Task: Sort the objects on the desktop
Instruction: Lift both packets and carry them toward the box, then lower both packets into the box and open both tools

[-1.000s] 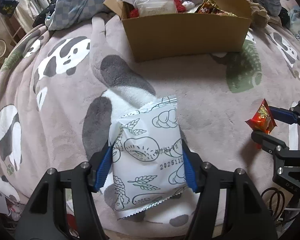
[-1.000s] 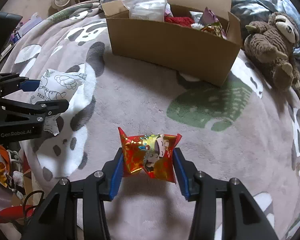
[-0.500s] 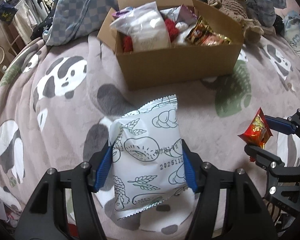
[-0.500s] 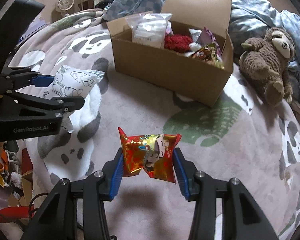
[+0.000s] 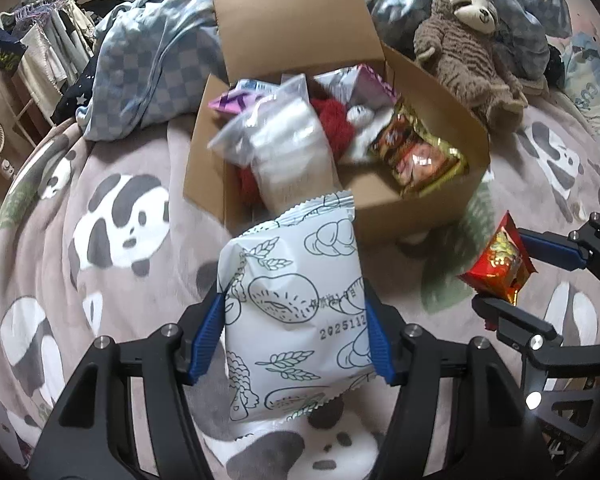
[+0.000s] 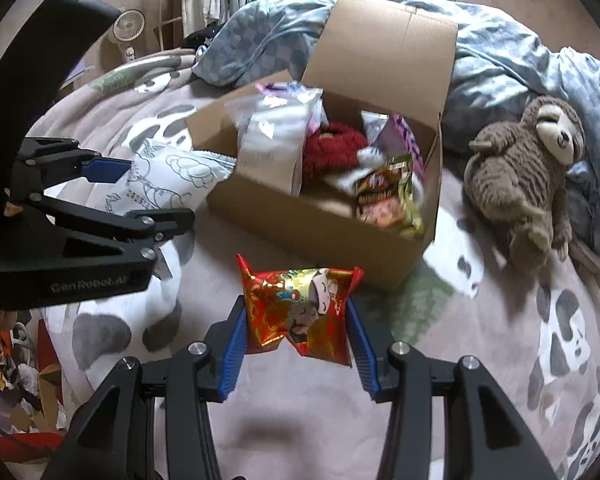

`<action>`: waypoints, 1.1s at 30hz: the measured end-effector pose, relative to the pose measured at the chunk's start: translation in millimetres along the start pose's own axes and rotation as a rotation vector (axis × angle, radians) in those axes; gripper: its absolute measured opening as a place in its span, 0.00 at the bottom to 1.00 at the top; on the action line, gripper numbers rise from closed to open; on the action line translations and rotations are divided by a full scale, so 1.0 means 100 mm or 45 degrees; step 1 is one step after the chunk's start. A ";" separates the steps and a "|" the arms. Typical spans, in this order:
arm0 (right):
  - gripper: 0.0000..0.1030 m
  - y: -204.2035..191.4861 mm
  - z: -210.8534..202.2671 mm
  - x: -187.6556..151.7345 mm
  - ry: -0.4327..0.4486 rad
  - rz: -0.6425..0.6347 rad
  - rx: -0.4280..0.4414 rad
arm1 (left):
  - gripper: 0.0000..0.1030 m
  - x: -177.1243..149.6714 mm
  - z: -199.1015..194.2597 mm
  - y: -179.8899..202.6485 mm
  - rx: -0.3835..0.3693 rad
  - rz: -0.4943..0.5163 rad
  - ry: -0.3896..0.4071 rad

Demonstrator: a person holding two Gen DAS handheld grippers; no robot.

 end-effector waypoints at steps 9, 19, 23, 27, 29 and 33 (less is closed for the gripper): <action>0.47 0.16 -0.02 0.44 0.041 -0.030 -0.011 | 0.59 0.52 -0.03 -0.04 0.030 0.013 0.057; 0.47 0.44 0.11 0.90 0.051 -0.032 -0.025 | 0.59 1.06 0.09 -0.11 0.040 0.025 0.088; 0.47 0.54 0.19 1.07 0.045 -0.034 -0.032 | 0.59 1.25 0.22 -0.11 0.027 0.021 0.067; 0.47 0.65 0.28 1.25 0.039 -0.047 -0.047 | 0.59 1.43 0.37 -0.11 -0.021 0.010 0.046; 0.47 0.68 0.33 1.30 0.031 -0.056 -0.053 | 0.59 1.55 0.45 -0.11 -0.055 0.004 0.043; 0.47 0.75 0.45 1.41 0.014 -0.079 -0.065 | 0.59 1.75 0.55 -0.11 -0.065 0.007 0.052</action>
Point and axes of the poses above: each gripper's, at about its wrist camera, not at the fingertips, and z roughly the way its jaws point, y to its right, x to its top, the point moved 7 cm from there along z, roughly the way its jaws point, and after that the axes turned 6 degrees about -y, right-handed, at the moved point
